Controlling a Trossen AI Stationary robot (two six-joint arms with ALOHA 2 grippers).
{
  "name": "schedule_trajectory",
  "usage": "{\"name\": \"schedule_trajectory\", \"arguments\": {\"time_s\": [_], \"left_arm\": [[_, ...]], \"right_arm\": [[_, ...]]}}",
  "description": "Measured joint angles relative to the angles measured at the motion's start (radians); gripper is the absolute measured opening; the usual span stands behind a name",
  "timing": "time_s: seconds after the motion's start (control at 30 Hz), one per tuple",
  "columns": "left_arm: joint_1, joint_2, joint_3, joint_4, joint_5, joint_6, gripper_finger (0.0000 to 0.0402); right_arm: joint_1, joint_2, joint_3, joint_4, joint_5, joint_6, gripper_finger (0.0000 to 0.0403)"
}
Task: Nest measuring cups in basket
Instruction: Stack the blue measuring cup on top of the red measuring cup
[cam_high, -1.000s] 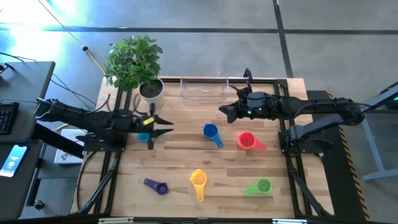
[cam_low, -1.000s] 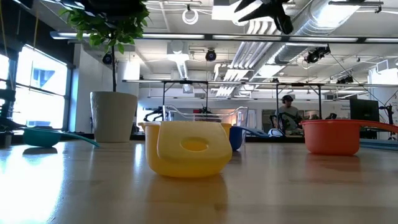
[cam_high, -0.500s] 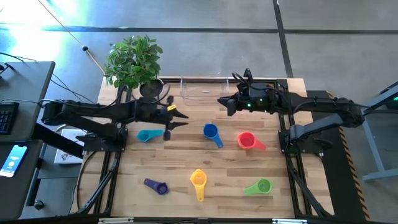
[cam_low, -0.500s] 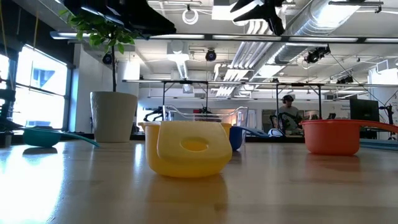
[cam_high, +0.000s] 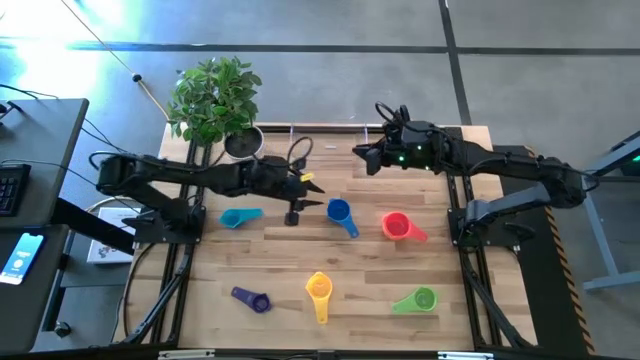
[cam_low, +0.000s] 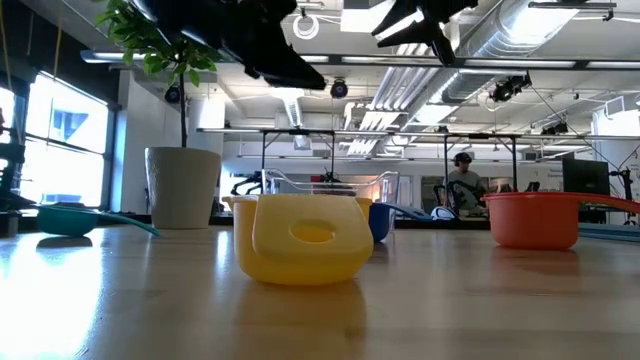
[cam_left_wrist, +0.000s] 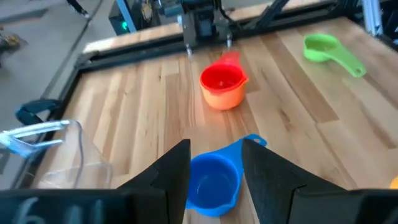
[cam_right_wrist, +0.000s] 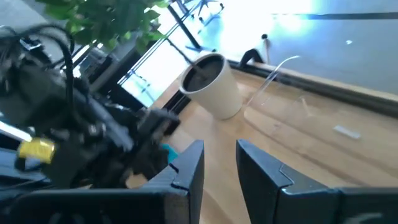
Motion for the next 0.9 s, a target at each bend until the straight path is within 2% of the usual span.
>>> {"name": "schedule_trajectory", "arguments": {"time_s": [0.43, 0.9], "left_arm": [[-0.005, 0.21, 0.062, 0.018, -0.001, 0.063, 0.0127], [-0.024, 0.358, 0.139, 0.018, -0.032, 0.051, 0.0127]], "right_arm": [[-0.085, 0.0, 0.0, -0.008, -0.003, -0.061, 0.0085], [-0.111, 0.0, -0.001, -0.056, -0.011, -0.07, 0.0085]]}}
